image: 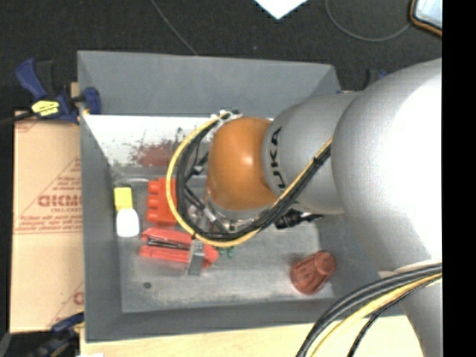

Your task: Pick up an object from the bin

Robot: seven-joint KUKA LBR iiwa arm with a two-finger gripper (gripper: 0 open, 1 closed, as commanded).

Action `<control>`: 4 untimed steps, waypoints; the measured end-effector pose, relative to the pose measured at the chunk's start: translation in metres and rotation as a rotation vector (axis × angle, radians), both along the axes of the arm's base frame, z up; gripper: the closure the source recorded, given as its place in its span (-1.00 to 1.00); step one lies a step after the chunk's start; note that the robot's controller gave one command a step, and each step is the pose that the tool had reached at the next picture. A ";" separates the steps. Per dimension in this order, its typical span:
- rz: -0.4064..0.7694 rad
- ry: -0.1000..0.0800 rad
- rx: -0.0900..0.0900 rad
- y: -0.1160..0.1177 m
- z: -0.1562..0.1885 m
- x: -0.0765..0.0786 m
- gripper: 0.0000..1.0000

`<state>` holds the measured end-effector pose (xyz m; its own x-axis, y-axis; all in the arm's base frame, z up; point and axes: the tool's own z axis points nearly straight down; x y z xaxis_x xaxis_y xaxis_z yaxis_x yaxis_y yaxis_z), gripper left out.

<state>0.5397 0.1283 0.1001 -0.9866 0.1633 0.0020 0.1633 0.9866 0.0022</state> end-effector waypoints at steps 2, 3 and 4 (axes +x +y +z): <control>-0.037 -0.017 0.004 0.006 -0.029 -0.001 1.00; -0.037 -0.017 0.004 0.006 -0.029 -0.001 1.00; -0.038 -0.009 0.003 0.005 -0.013 -0.004 1.00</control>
Offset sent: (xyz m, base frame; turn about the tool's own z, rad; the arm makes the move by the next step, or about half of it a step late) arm -0.0035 0.0065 -0.0301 0.0400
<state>0.5360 0.1330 0.0870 -0.9796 0.2007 -0.0065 0.2007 0.9796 0.0067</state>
